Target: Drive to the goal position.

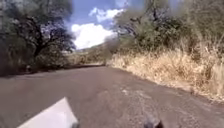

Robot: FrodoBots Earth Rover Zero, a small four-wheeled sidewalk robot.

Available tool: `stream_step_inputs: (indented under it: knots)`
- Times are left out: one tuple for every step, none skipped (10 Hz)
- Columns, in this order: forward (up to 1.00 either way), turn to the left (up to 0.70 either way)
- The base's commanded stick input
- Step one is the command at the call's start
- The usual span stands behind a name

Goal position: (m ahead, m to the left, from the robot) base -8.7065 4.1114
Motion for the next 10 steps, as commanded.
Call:
stream_step_inputs:
  knots:
    - [0.50,0.00]
    - [0.50,0.00]
    - [0.50,0.00]
    - [0.50,0.00]
    - [0.50,0.00]
    - [0.50,0.00]
    - [0.50,0.00]
    - [0.50,0.00]
    - [0.50,0.00]
    - [0.50,0.00]
